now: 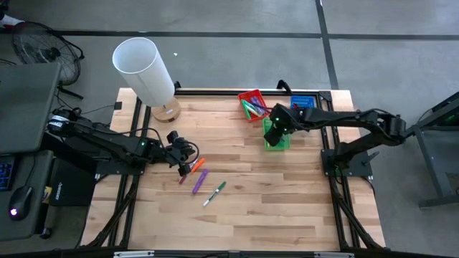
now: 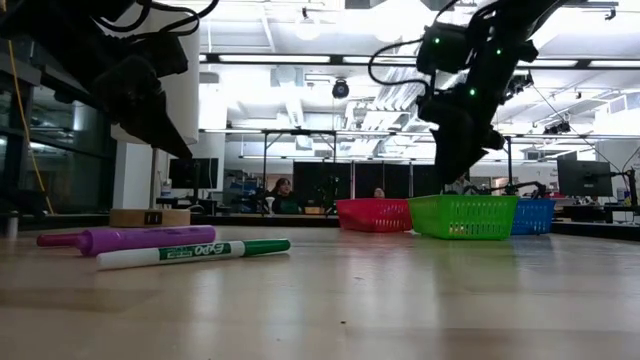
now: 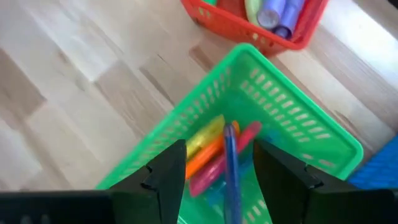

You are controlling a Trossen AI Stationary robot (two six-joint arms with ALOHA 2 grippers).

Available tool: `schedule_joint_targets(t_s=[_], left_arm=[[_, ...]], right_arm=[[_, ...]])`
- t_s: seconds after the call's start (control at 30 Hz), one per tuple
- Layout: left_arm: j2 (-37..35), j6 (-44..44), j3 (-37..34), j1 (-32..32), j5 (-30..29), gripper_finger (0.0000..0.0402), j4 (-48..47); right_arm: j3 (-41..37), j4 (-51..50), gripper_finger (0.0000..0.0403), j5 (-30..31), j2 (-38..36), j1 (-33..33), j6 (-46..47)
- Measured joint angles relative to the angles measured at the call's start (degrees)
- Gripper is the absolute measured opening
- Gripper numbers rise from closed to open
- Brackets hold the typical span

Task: Pick & Place Markers
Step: Put the dark purple marker in the blue bin

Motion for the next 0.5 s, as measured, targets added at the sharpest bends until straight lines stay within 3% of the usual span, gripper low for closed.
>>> schedule_joint_targets(t_s=[0.3,0.5], left_arm=[[0.0,-10.8,0.0,0.0,0.6,0.0001,-8.1],[0.6,-15.3,0.0,0.0,8.2,0.0001,-10.5]], right_arm=[[0.0,5.4,0.0174,-0.9,-2.0,4.0,-2.4],[0.0,9.0,0.0172,-0.9,-2.0,6.5,-2.4]])
